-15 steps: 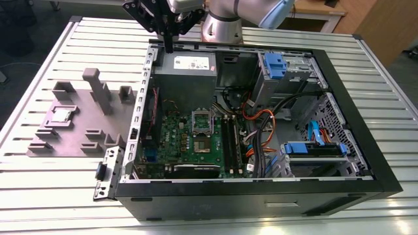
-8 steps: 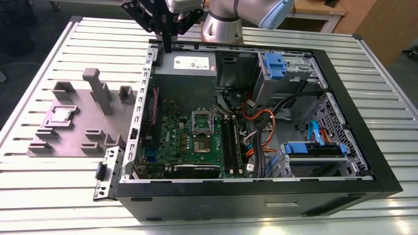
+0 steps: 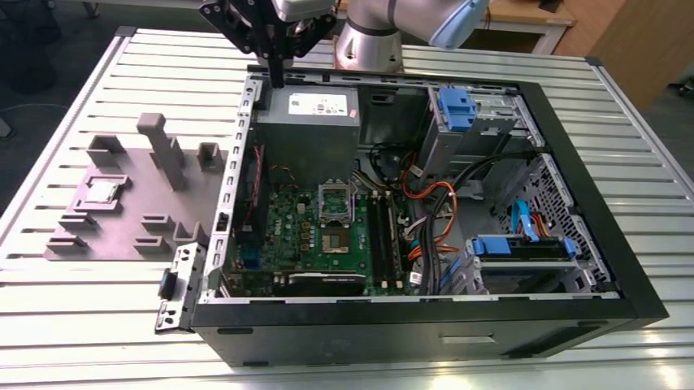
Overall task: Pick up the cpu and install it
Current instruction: 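Reach for the cpu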
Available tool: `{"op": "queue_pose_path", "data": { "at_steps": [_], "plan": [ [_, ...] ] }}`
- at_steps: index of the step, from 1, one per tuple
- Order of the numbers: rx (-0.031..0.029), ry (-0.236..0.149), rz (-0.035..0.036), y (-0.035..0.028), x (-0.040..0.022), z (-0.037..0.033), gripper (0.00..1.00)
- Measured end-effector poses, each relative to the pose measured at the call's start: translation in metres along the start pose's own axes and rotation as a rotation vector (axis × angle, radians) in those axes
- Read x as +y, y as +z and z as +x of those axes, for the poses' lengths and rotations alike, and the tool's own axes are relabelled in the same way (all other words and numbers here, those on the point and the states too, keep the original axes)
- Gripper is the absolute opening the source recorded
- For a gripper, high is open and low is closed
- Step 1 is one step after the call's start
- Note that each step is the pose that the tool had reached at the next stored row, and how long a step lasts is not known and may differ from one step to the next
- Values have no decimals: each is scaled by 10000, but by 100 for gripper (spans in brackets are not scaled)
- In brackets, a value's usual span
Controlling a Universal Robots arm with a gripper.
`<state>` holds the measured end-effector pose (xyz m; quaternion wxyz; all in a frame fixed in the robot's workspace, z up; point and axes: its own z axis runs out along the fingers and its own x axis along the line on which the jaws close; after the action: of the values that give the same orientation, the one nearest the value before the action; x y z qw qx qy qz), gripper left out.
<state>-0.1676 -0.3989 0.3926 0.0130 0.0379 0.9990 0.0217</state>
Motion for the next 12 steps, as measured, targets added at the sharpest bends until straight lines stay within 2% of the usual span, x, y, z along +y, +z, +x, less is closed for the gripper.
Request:
{"op": "queue_pose_path", "data": {
  "at_steps": [12],
  "plan": [
    [-1,0,0,-1,-4,51,11]
  ]
}}
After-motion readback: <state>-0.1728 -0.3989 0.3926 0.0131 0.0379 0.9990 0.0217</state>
